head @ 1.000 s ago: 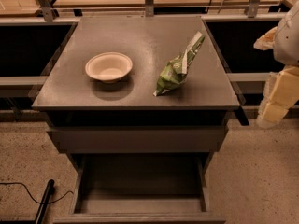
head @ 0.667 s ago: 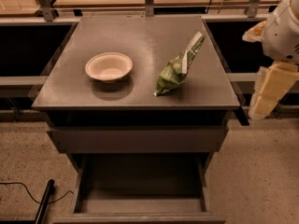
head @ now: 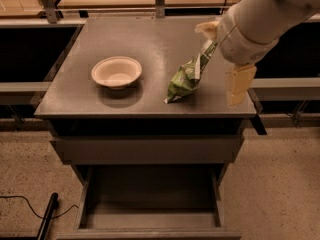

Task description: Place green jalapeno chip bag into middle drawer

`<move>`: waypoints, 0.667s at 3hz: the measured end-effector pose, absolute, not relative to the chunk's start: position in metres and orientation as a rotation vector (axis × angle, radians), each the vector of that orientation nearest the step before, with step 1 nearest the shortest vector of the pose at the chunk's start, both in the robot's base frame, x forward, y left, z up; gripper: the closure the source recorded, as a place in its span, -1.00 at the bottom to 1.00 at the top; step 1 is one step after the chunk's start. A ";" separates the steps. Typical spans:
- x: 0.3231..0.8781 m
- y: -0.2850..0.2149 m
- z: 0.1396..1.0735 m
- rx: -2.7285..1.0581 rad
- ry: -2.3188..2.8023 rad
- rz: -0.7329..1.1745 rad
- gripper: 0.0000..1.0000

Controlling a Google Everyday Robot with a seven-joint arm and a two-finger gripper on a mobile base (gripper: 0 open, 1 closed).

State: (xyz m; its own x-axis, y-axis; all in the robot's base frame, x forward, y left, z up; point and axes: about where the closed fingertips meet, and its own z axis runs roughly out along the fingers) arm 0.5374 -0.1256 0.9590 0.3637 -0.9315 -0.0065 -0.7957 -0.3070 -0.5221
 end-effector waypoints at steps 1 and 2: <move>0.561 -0.099 0.939 -2.315 1.273 -0.459 -0.49; 0.595 -0.089 0.916 -2.367 1.249 -0.398 -0.04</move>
Offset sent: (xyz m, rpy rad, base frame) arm 0.0942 0.0357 -0.0720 -0.0468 0.1994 0.1807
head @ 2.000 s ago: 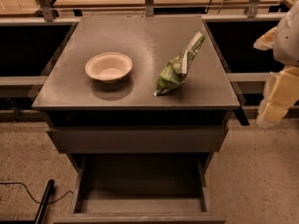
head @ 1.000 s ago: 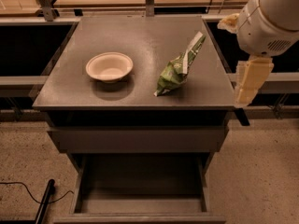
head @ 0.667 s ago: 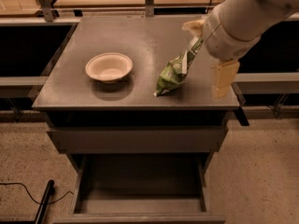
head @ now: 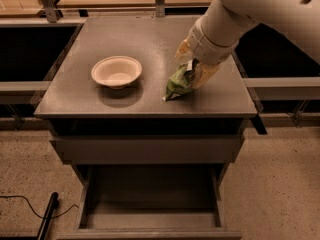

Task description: Place green jalapeno chip bag into middle drawer

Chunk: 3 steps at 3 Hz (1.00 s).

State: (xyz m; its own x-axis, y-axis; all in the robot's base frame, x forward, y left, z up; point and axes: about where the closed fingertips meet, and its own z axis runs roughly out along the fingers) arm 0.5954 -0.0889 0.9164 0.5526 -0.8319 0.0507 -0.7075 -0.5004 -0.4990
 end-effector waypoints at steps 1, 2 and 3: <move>0.604 -0.090 0.909 -2.408 1.296 -0.297 0.44; 0.578 -0.083 0.926 -2.424 1.293 -0.229 0.90; 0.529 -0.081 0.959 -2.321 1.338 -0.191 1.00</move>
Offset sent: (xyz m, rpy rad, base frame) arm -0.0661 0.0172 0.0526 0.0339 0.1600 0.0378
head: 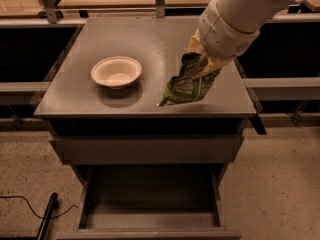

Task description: Place green jalapeno chip bag into middle drawer

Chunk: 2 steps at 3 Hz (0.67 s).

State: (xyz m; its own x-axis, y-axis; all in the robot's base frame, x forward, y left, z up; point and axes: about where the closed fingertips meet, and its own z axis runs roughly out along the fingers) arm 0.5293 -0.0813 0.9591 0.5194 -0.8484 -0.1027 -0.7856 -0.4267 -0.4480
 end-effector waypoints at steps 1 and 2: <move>0.499 -0.148 0.968 -2.013 1.637 -0.085 1.00; 0.486 -0.210 0.909 -1.695 1.883 0.146 1.00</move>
Offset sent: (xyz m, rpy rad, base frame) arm -0.0622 -0.2199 -0.1650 0.7140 0.5066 -0.8640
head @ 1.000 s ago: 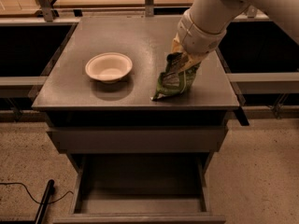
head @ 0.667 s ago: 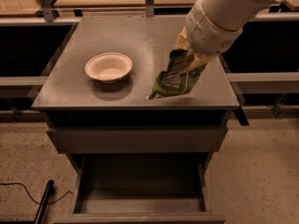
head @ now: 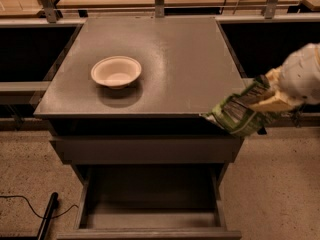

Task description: Place green jalapeno chip bag into middle drawer

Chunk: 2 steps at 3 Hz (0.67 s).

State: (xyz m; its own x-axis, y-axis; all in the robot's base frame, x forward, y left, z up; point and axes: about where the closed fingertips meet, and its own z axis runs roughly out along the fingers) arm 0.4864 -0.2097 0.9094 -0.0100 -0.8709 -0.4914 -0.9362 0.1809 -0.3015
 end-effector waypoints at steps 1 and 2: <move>0.477 -0.223 0.894 -1.576 1.923 0.254 1.00; 0.477 -0.222 0.895 -1.578 1.922 0.253 1.00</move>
Offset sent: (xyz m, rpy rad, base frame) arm -0.0097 -0.0151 -0.0176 0.1030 0.0479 -0.0639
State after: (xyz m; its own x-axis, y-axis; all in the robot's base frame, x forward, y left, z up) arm 0.4768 -0.2222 0.8947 -0.0830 -0.8136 -0.5754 -0.9347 0.2638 -0.2381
